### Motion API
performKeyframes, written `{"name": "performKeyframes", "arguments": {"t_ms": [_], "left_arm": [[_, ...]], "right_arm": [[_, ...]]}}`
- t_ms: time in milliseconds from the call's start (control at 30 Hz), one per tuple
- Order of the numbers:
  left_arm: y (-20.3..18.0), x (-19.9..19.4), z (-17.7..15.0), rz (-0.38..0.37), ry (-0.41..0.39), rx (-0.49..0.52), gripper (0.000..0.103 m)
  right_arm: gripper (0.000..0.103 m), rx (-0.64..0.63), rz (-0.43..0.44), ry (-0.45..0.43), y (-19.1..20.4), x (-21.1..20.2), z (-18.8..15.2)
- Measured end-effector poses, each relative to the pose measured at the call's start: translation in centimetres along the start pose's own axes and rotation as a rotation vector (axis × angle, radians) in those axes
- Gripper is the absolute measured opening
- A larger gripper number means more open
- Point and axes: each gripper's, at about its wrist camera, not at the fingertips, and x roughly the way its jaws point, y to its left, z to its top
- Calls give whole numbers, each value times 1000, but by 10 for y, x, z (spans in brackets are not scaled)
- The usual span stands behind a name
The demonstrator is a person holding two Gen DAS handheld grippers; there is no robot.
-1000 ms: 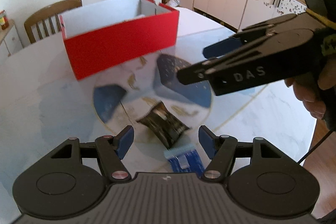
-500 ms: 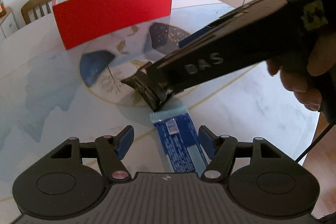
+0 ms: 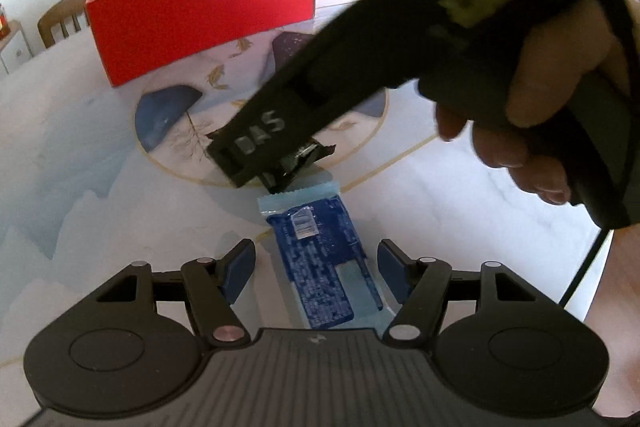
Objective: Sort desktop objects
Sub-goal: 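Grasp the dark snack packet with the right tool while the left tool grasps the blue packet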
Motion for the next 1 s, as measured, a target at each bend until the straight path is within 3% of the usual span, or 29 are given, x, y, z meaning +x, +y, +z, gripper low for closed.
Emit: {"name": "performKeyframes", "arguments": {"t_ms": [300,467,633,1000], "left_arm": [[-4,1,-1,20,-9,24,64],[-6,-3,-2,3,-16,48,50],[0,-5,-2,-9,-17,33,40],[21,-7,5,-6,-5,-21,37]], "right_arm": [[54,-8,-17,29,-1,12,-4],[50,-14,-19,36,-2,15,-5],[40,-25,-44,43,-4,16,-1],[35,1,-72,50,-20,12,10]]}}
